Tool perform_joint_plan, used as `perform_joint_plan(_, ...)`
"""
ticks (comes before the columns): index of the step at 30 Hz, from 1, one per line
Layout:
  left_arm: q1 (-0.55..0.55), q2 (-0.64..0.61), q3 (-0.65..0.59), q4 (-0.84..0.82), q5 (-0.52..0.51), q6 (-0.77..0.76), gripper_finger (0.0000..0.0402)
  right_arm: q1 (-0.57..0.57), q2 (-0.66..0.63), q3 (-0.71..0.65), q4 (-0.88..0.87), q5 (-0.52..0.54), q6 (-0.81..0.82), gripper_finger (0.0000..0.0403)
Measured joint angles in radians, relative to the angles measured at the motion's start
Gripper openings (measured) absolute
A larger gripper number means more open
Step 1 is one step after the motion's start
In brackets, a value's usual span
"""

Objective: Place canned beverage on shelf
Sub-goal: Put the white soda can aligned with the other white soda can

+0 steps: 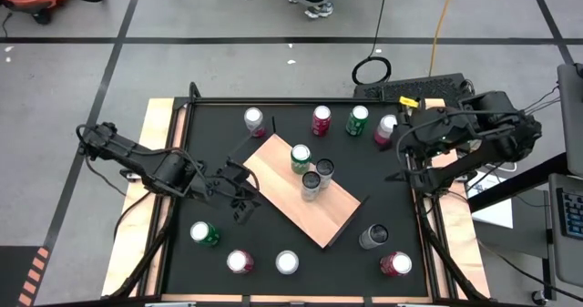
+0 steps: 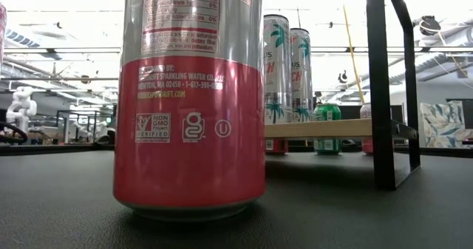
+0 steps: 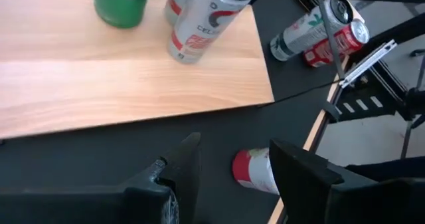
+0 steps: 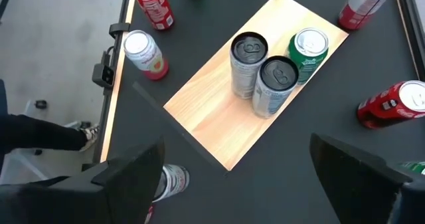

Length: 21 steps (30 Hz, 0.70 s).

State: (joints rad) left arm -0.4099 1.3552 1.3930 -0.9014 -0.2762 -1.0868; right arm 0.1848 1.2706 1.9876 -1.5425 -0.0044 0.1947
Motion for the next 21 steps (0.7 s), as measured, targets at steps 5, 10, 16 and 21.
perform_joint_plan(5,0.015,0.0,0.0,-0.007,0.016,-0.032,0.018,0.0,-0.01,0.0,-0.005,0.001,-0.001,0.0351)
perform_joint_plan(10,0.01,0.0,0.0,-0.007,0.103,-0.034,0.018,0.0,-0.01,0.0,-0.005,0.0,-0.002,0.0351)
perform_joint_plan(16,-0.08,0.0,0.0,-0.007,0.106,0.02,0.018,0.0,-0.01,0.0,-0.005,-0.041,0.036,0.0351)
perform_joint_plan(21,-0.148,0.0,0.0,-0.007,0.036,0.076,0.018,0.0,-0.01,0.0,-0.004,-0.05,0.165,0.0351)
